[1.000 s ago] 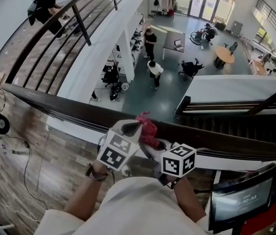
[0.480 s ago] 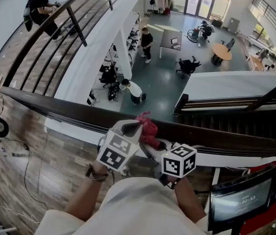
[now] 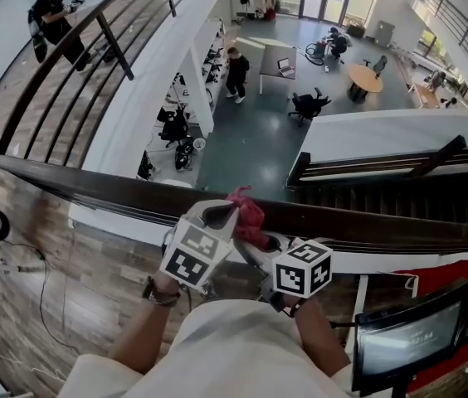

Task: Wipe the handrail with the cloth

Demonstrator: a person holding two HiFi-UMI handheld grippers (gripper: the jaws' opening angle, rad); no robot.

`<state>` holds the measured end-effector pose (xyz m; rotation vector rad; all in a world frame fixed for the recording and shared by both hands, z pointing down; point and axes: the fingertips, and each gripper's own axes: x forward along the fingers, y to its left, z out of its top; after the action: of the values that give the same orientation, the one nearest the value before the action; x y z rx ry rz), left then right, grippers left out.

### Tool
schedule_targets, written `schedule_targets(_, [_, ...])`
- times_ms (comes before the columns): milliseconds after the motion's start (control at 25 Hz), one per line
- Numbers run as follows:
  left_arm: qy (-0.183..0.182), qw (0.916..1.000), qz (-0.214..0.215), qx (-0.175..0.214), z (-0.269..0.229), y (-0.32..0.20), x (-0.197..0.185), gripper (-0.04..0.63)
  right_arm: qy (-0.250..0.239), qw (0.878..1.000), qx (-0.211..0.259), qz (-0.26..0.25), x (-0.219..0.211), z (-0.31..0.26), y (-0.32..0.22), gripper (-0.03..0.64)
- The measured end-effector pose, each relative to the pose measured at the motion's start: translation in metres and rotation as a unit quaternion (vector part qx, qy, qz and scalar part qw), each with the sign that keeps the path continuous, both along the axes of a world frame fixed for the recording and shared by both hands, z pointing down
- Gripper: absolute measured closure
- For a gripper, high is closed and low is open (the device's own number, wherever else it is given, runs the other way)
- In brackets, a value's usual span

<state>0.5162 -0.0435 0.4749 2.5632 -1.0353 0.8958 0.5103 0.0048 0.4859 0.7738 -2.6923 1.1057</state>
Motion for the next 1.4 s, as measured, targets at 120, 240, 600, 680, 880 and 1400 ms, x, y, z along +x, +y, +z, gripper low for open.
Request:
schedule_targets(120, [-0.003,1.0000,0.004,0.000,0.002,0.001,0.007,0.594,0.000,1.000,0.000,0.001,0.006,0.001,0.001,0.555])
schedule_targets(240, [-0.005,1.0000,0.008,0.001,0.003,0.001,0.013,0.594,-0.003,1.000,0.001,0.004,0.012,0.003,0.001,0.554])
schedule_targets(600, [-0.006,0.9998,0.020,-0.005,0.002,0.002,0.029,0.594,-0.014,1.000,0.001,0.012,0.028,0.002,0.002,0.555])
schedule_targets(680, [-0.006,0.9997,0.023,-0.007,0.003,0.003,0.034,0.594,-0.015,1.000,0.001,0.012,0.032,0.002,0.003,0.554])
schedule_targets(880, [-0.007,0.9995,0.029,-0.007,0.004,0.005,0.044,0.594,-0.016,1.000,0.000,0.014,0.041,0.002,0.005,0.554])
schedule_targets(1400, [-0.020,0.9975,0.060,-0.031,0.001,0.007,0.073,0.594,-0.022,1.000,0.008,0.012,0.069,-0.002,0.008,0.555])
